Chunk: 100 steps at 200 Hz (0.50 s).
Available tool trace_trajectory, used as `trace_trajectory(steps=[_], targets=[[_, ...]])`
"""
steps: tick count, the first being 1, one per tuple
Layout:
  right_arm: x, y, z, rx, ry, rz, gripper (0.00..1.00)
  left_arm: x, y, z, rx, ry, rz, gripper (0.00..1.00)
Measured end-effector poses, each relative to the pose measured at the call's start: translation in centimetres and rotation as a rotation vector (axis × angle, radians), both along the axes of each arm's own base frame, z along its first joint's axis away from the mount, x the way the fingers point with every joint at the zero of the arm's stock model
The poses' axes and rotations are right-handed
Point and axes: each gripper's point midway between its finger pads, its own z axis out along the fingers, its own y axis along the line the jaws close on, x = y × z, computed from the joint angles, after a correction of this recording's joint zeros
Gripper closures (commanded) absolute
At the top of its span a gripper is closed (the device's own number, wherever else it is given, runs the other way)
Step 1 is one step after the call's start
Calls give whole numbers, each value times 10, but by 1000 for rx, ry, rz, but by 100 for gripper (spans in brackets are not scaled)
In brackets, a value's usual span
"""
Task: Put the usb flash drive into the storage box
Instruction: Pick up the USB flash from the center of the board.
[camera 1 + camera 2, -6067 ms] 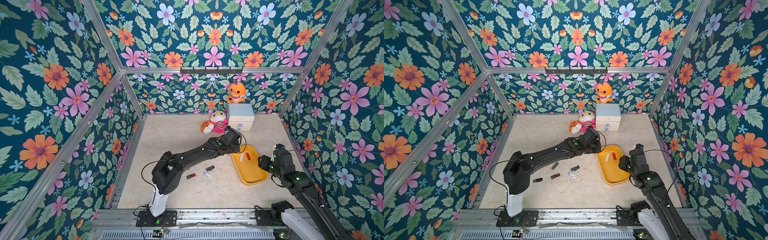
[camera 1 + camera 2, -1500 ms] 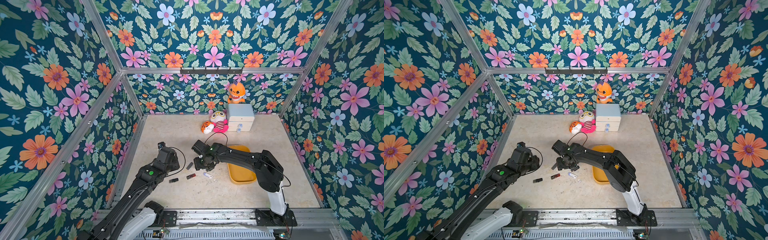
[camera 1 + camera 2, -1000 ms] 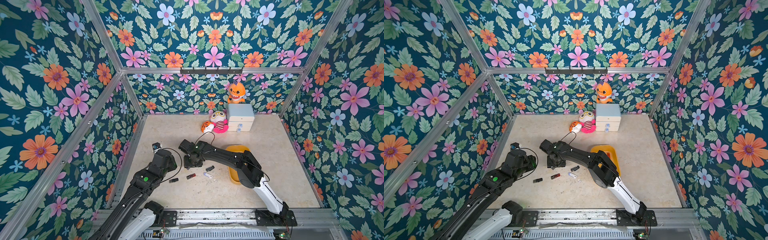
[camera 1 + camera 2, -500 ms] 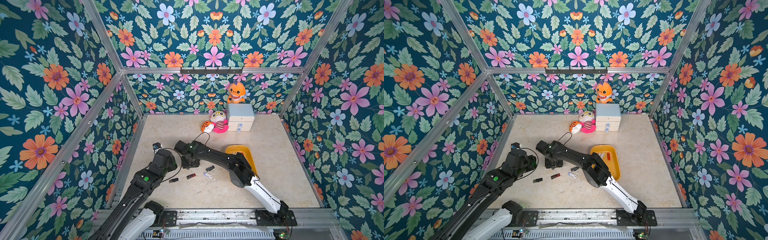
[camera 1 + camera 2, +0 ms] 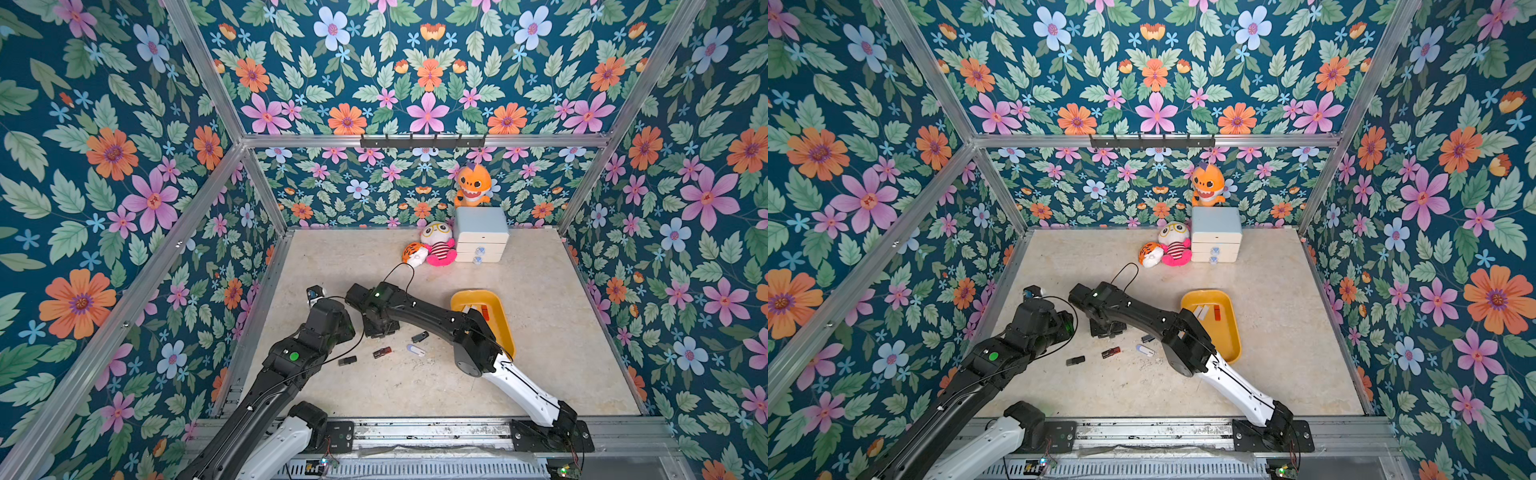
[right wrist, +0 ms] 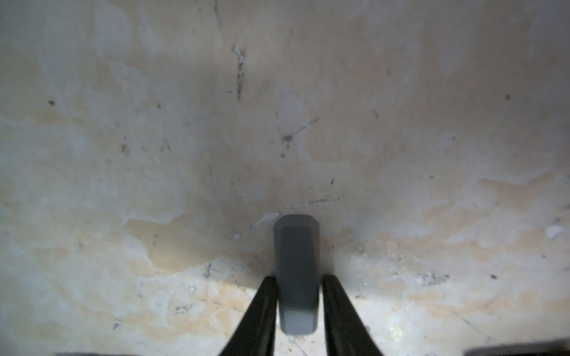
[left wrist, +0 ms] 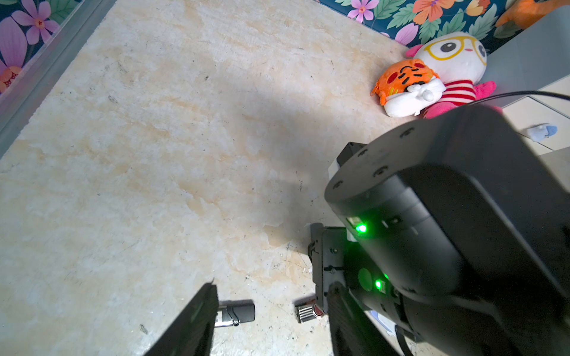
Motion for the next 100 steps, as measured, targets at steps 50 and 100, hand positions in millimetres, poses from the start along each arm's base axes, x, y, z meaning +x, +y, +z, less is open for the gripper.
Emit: trace_trajectory(steps=[50,100], targets=[[1,0,1,0,-15,45,84,1,-1,-3,3,10,-3,38],[4,0,19,43,-47,90,88,2,-2,-5,5,19,-6,38]])
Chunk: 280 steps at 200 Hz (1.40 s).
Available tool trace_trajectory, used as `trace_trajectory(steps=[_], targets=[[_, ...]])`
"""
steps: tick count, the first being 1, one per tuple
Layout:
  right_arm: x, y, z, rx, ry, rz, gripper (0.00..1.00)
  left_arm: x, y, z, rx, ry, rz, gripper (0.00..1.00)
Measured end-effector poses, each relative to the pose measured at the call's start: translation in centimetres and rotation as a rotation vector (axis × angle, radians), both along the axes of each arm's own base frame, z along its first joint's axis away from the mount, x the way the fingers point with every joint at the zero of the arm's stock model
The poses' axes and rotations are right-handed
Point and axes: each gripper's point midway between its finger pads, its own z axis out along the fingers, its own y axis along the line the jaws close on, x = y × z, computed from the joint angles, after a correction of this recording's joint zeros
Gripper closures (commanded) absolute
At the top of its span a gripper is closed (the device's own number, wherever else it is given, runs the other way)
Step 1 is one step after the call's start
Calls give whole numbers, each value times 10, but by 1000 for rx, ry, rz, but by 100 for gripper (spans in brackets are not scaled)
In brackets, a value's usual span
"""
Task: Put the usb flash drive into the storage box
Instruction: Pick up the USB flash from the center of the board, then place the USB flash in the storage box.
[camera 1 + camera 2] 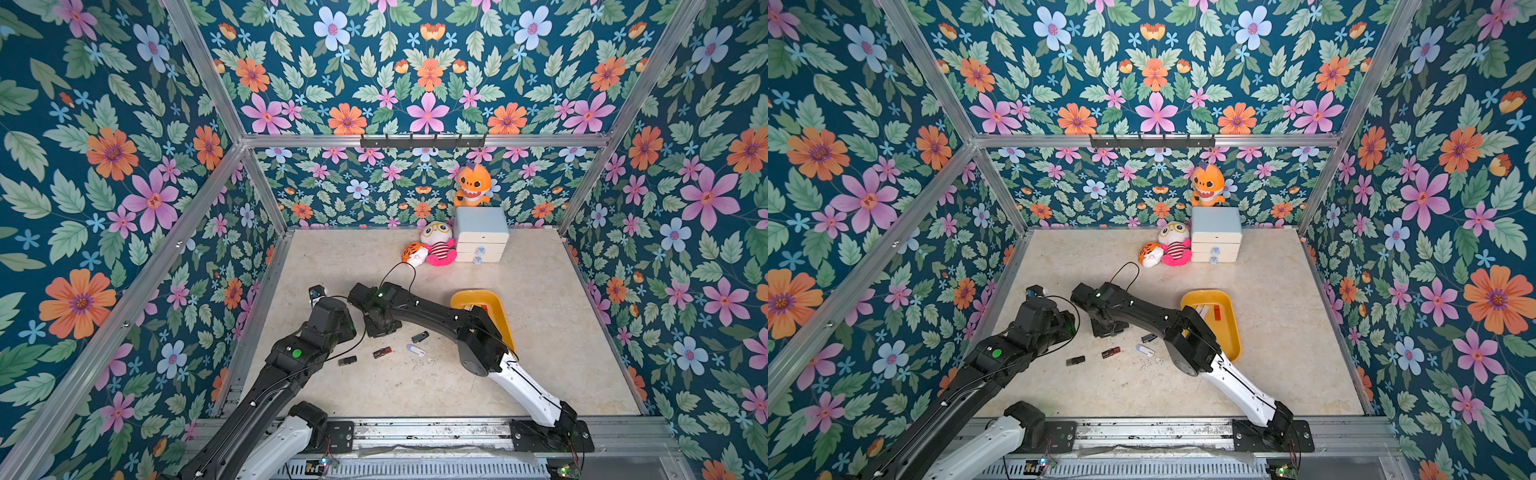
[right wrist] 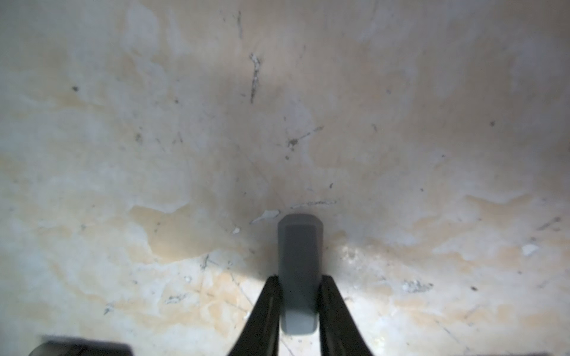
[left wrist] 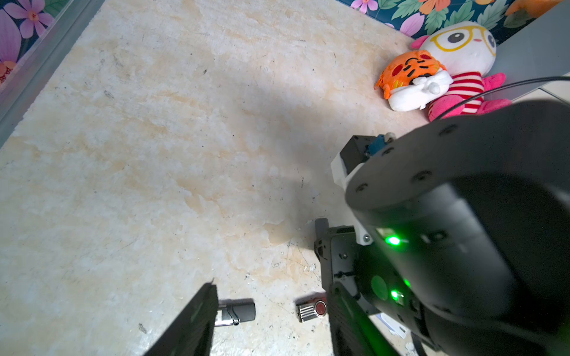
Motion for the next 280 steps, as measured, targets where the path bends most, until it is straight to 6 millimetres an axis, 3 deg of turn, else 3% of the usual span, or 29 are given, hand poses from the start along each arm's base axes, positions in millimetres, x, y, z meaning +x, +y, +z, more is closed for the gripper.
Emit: trace_trajectory(steps=[36,65,90,113,147,171,188,224,255,280], targets=[[14,0,46,108,-58,9,89,0,-1,0,-5,1,-6,38],[17,-22,70,125,-79,5,89,0,-2,0,-10,1,-10,38],[15,-59,101,149,-109,-12,89,0,-3,0,-13,1,-13,38],[16,-111,130,189,-154,-78,89,1,-5,-2,-11,8,-18,37],[4,-192,145,230,-197,-178,89,1,-7,-6,-12,23,-26,37],[-2,-243,130,249,-193,-274,90,1,-11,-6,-25,28,-44,37],[-7,-264,110,255,-162,-327,90,1,-13,-7,-32,31,-52,37],[-9,-265,67,296,-58,-356,90,3,-15,-11,-24,46,-56,37],[4,-252,32,309,22,-380,88,3,-15,-11,-25,46,-56,37],[19,-247,18,312,37,-392,88,2,-15,-10,-27,40,-58,37]])
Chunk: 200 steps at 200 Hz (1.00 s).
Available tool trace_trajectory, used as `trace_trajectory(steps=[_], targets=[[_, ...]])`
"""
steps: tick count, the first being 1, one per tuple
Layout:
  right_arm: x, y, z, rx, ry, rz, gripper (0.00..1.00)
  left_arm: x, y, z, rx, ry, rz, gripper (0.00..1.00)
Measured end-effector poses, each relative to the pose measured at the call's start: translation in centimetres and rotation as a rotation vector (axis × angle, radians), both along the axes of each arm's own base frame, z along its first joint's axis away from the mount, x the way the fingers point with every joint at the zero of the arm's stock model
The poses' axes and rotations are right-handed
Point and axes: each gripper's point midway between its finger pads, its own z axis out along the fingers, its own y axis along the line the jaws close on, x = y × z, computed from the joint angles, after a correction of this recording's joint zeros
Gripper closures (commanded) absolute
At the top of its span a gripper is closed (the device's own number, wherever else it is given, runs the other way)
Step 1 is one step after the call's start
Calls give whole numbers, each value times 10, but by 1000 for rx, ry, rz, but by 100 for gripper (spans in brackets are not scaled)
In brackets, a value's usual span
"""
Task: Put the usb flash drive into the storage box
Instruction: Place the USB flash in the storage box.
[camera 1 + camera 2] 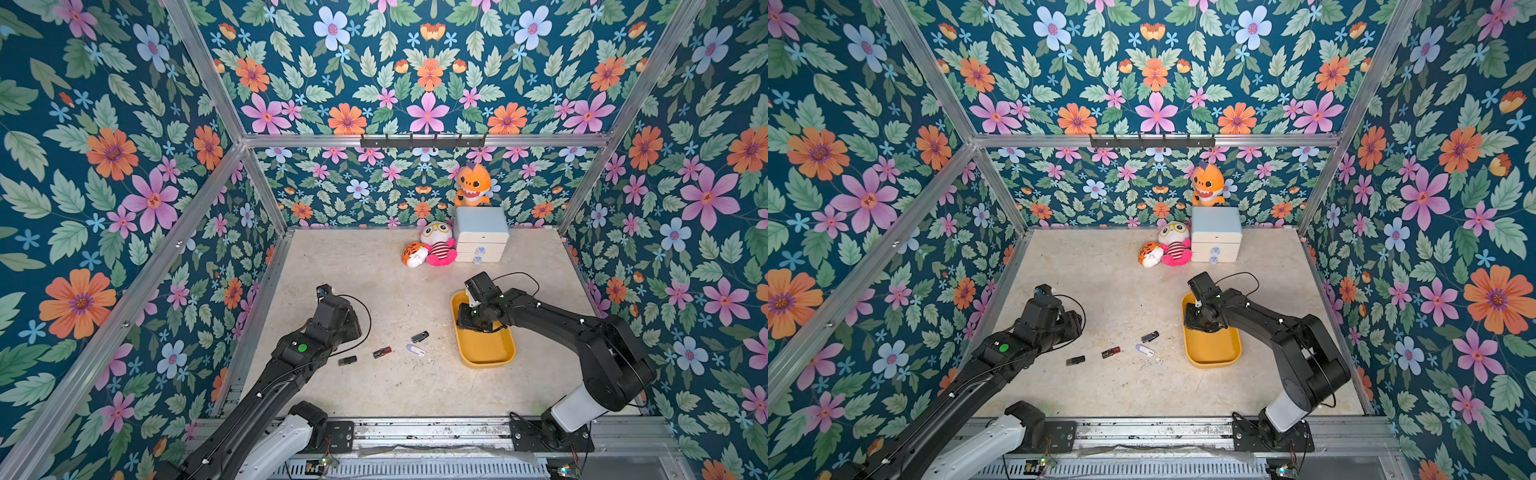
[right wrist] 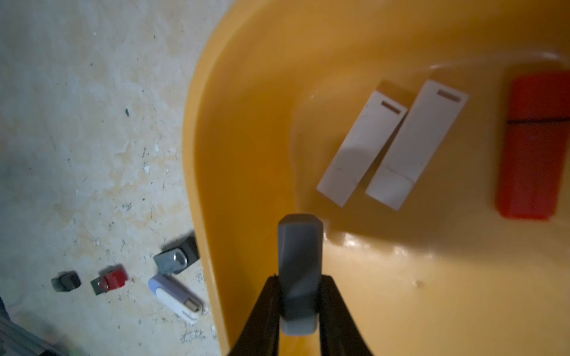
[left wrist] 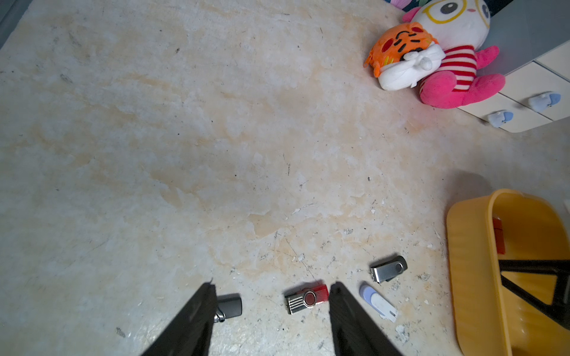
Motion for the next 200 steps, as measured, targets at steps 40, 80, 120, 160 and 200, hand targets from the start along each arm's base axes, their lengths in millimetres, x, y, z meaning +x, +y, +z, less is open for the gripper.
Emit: trace_trajectory(steps=[40,80,120,160,200], targets=[[16,-2,-19,-5,27,-28,88,0,0,-1,1,2,-2,37],[27,5,-23,27,33,-27,88,1,-1,-3,6,11,-2,37],[28,4,-23,31,39,-32,88,1,-1,-4,8,13,-2,37],[27,-15,-21,-44,41,-75,88,1,-1,-6,12,20,-2,37],[24,-32,-13,-104,37,-100,87,1,-1,-6,14,23,-2,37]])
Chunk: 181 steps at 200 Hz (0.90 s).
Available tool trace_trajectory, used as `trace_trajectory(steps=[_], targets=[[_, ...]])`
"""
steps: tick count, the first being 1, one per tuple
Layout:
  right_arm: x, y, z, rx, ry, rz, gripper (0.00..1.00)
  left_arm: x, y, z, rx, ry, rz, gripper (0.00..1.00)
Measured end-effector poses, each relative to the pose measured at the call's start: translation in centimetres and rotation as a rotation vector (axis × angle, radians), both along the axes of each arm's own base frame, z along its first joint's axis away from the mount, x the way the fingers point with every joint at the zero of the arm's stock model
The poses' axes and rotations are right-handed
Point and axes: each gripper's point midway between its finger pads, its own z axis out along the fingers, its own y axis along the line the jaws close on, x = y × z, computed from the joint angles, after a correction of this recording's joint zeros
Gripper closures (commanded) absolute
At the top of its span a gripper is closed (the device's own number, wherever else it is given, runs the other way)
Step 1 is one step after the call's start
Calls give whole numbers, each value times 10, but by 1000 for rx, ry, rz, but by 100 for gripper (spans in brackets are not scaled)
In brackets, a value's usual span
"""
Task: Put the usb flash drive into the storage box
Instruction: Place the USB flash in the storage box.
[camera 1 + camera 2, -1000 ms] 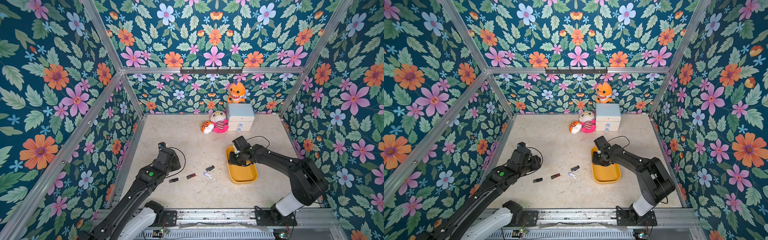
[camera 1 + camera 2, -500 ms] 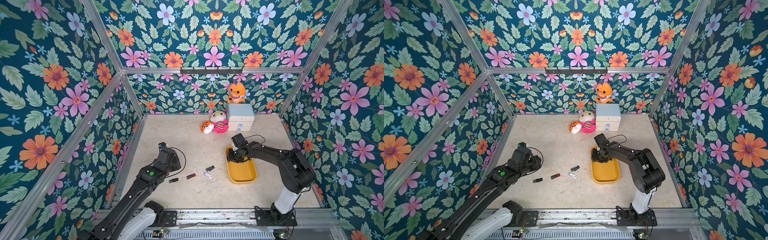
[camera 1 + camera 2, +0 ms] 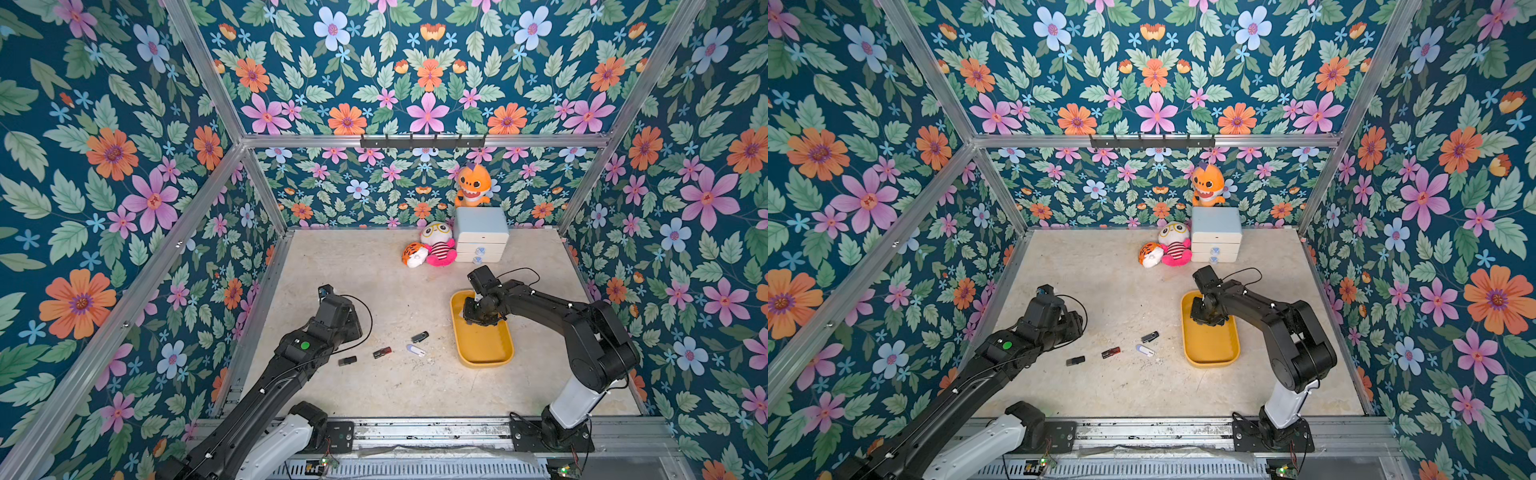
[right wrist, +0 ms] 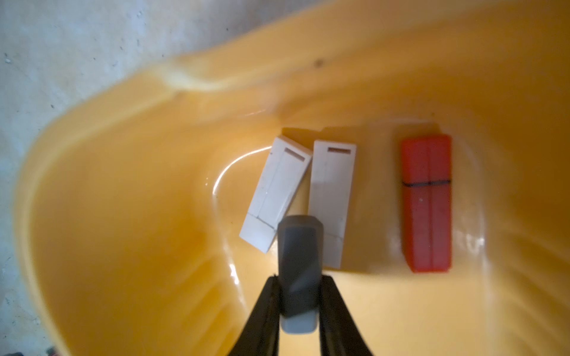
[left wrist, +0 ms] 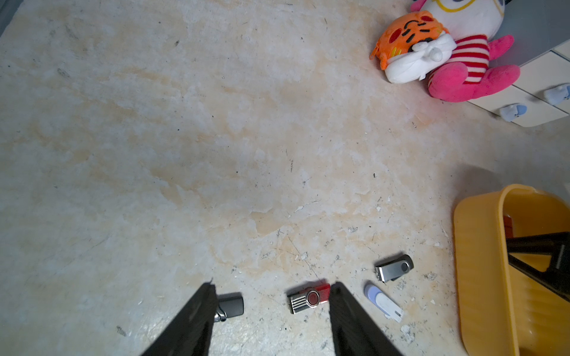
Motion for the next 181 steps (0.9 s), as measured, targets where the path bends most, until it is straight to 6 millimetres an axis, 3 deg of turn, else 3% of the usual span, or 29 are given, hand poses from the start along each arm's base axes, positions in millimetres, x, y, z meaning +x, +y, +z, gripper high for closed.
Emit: trace_trajectory(steps=[61,124,181], targets=[[5,17,19,84,-31,51,87,0,0,-2,3,6,0,37],[13,39,-4,162,18,77,87,0,0,-3,6,11,0,37],[10,39,-10,164,38,67,79,1,0,-3,8,11,1,37]])
